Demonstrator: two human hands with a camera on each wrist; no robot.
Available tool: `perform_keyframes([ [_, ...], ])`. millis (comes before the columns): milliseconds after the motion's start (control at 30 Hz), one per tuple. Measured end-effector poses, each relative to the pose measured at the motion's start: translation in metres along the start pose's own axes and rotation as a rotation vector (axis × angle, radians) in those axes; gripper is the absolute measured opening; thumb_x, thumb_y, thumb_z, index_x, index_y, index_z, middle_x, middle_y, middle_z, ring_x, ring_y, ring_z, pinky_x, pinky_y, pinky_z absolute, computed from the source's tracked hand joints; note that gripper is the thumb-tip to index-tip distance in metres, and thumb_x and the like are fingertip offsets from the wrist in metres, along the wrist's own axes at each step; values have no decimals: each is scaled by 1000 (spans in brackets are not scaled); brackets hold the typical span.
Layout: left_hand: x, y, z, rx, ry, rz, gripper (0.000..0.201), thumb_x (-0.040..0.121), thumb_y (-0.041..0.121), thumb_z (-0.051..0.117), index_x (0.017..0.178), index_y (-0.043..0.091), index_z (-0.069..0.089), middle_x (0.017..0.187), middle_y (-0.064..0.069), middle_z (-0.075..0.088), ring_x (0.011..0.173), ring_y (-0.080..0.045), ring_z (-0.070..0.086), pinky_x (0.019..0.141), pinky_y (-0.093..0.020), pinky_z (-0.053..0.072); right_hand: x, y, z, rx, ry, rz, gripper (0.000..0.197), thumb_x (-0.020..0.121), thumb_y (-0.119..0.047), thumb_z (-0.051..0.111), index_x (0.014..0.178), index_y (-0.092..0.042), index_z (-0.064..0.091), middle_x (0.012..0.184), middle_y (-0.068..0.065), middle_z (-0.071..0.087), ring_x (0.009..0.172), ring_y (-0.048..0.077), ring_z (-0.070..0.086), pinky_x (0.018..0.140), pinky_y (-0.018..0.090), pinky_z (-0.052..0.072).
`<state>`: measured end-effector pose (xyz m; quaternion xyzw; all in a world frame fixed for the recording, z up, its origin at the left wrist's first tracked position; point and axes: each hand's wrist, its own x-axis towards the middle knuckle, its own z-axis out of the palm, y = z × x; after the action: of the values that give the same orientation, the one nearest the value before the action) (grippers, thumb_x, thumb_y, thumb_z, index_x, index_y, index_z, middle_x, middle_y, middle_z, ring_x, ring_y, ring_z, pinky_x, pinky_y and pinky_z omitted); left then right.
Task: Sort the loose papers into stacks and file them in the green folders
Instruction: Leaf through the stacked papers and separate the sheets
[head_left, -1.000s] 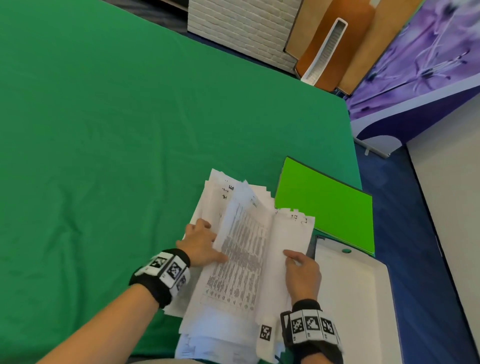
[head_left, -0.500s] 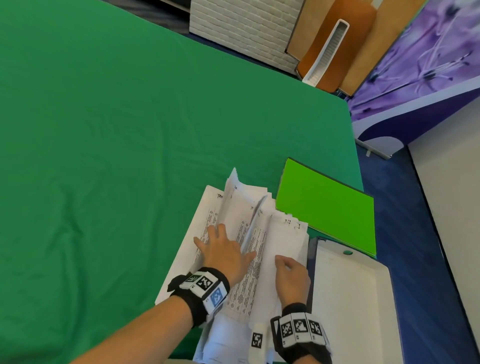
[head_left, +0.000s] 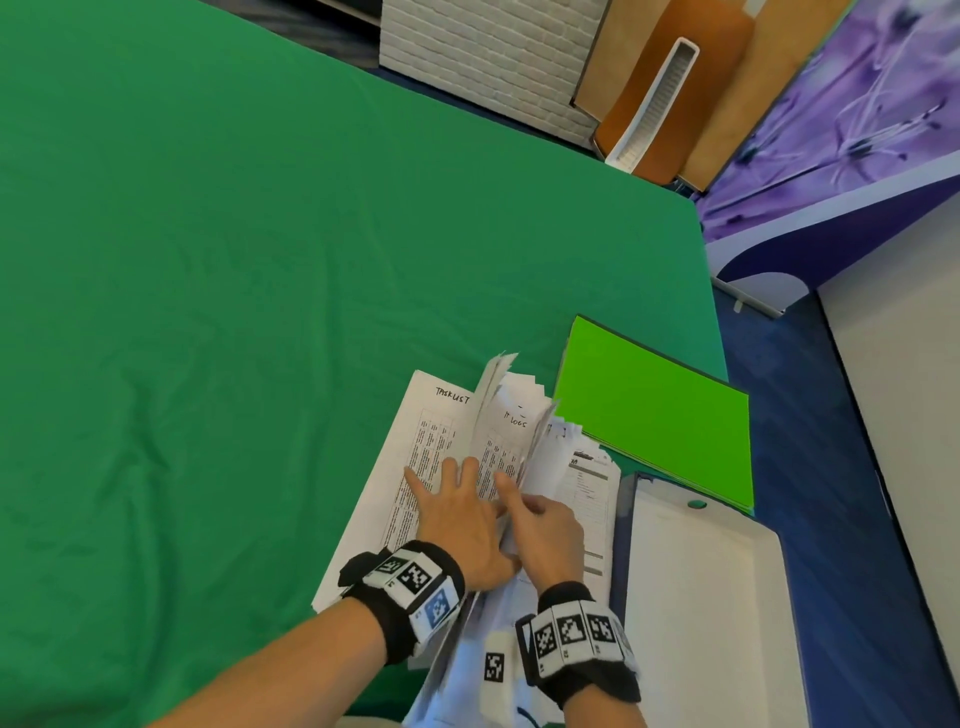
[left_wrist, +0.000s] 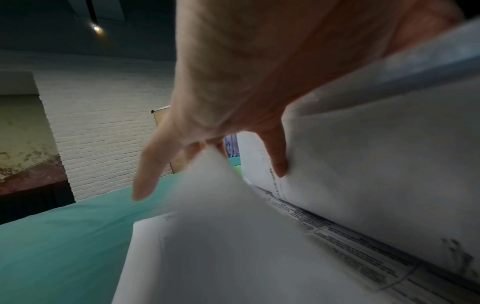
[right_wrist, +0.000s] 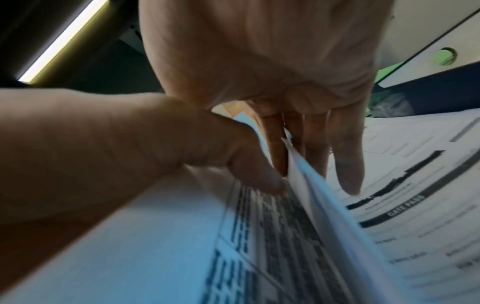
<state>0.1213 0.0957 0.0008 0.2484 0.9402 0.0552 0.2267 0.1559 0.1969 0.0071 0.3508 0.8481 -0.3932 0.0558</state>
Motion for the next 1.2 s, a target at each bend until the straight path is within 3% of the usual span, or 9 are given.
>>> perform_keyframes([
  [133,1,-9,3,-161,30,78,73,70,68,52,135,38,41,144,1,16,132,-32,16,104,-70,19,15,5,10,-153,42,17,33,94,-40,49,92,-14,69,90,7,71,82,23,64,78,37,54],
  [233,0,-20,3,-424,112,96,76,71,61,61,136,28,40,142,5,14,130,-25,19,100,-55,40,18,-1,9,-287,108,30,32,98,-29,43,102,-6,65,102,13,68,92,29,63,73,30,46],
  [433,6,-43,5,-825,399,-104,68,87,11,65,142,13,26,143,0,15,123,-23,46,102,-22,36,20,-22,16,-563,191,-94,23,97,-21,43,103,-8,61,105,7,63,94,26,63,72,31,45],
  [567,16,-65,1,-1047,212,-385,69,87,7,67,143,5,27,142,-11,40,122,-27,50,101,-31,41,25,-29,27,-554,85,-65,44,99,-45,36,100,-11,64,104,8,65,94,28,63,80,36,52],
  [667,26,-79,2,-1166,13,-431,41,89,10,64,128,4,52,125,-10,61,107,-26,60,93,-36,51,26,-34,35,-438,19,43,80,80,-83,29,87,-12,65,90,6,67,84,26,64,75,35,52],
  [767,27,-85,1,-1350,-65,-429,43,89,13,65,130,6,53,120,-8,64,106,-25,63,94,-43,53,27,-36,38,-351,-52,80,92,66,-93,36,92,-11,66,93,6,68,86,27,64,78,36,53],
  [900,23,-76,-1,-1505,-140,-386,51,84,23,71,131,14,54,117,-4,66,103,-22,65,91,-43,55,25,-31,37,-227,-62,100,101,56,-96,39,101,-10,66,101,7,68,93,27,63,85,40,52],
  [1033,20,-59,-8,-1599,-215,-285,16,94,14,59,110,15,64,100,-5,72,92,-25,70,86,-43,57,19,-25,36,-67,-73,81,108,47,-101,40,110,-16,64,105,2,67,96,22,64,88,40,52],
  [1200,16,-50,-5,-1538,-249,-238,25,96,15,57,120,11,64,108,-7,73,100,-26,69,95,-47,52,21,-13,23,75,-72,84,57,90,-61,48,117,-13,64,110,7,68,99,24,62,90,38,51],
])
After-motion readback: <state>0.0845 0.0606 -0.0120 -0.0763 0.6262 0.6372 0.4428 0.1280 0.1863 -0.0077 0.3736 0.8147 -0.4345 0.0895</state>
